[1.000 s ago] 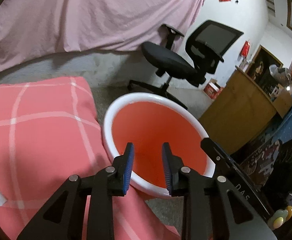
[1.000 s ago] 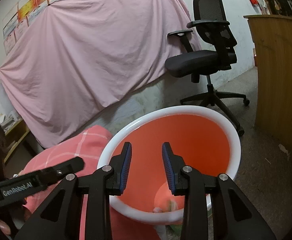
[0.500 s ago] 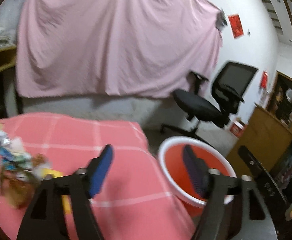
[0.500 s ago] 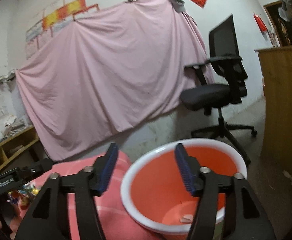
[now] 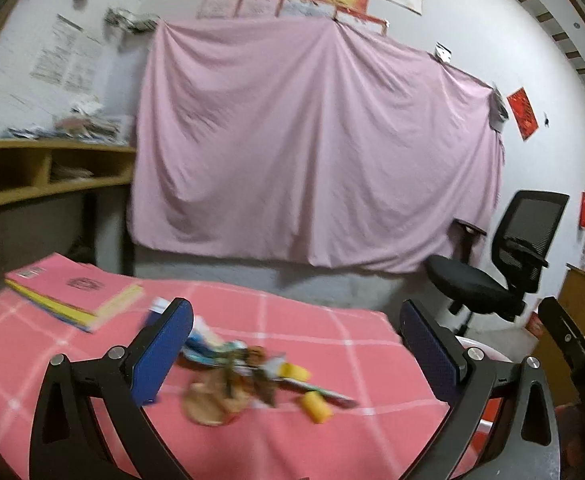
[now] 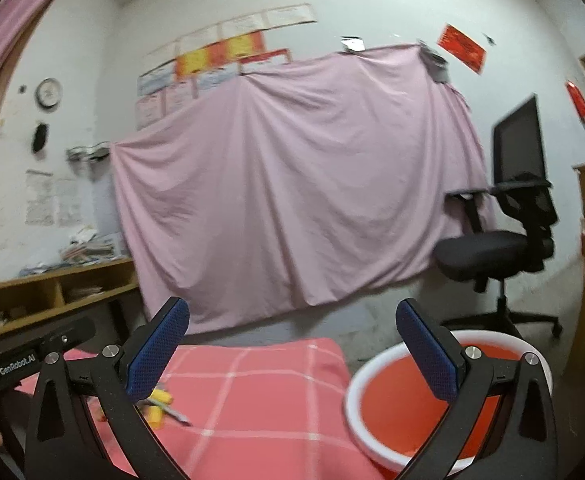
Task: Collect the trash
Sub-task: 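Move both open tools back to the trash pile, then grasp blue snack wrapper with left tool while right tool grasps yellow cylinder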
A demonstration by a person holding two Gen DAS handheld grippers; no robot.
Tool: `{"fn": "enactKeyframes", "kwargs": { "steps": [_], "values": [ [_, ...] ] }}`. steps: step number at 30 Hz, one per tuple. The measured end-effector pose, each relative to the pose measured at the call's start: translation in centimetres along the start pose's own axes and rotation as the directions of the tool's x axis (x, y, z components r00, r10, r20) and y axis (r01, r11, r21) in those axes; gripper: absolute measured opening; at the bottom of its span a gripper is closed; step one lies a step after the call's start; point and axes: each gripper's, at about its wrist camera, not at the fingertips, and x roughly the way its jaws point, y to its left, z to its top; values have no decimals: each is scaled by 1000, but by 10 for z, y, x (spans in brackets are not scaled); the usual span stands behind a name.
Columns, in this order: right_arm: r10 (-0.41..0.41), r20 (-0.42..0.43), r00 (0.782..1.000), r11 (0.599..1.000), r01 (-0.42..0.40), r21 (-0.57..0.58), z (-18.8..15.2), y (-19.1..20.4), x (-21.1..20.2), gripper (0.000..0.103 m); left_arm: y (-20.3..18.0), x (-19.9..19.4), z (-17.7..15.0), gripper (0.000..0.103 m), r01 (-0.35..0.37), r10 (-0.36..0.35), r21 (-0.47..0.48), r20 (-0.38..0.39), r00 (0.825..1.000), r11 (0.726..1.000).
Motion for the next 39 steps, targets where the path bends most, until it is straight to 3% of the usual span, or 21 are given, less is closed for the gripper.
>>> {"fn": "enactKeyframes", "kwargs": {
  "steps": [9, 16, 21, 30, 35, 37, 39],
  "values": [
    [86, -2, 996, 990, -86, -114, -7, 47, 2, 103, 41, -34, -13, 101, -95, 93, 40, 42, 995, 995],
    [125, -39, 991, 980, -129, -154, -12, 71, 9, 103, 65, -35, -23, 101, -162, 161, 67, 13, 987, 985],
    [151, -68, 986, 972, -161, -173, -16, 83, 13, 103, 83, -34, -24, 101, -166, 166, 11, -3, 986, 986],
    [192, -165, 967, 958, -221, -180, -26, 95, 28, 103, 97, -27, -19, 101, -172, 173, 30, -29, 984, 985],
    [217, -260, 941, 952, -263, -157, -33, 97, 43, 87, 98, -15, -18, 100, -148, 153, 56, -88, 984, 987],
    [219, -296, 930, 950, -272, -152, -35, 97, 49, 86, 96, -10, -19, 100, -139, 145, 67, -113, 983, 988],
    [219, -341, 914, 948, -283, -149, -40, 100, 55, 77, 95, -4, -21, 99, -129, 139, 79, -141, 980, 988]
  ]
}}
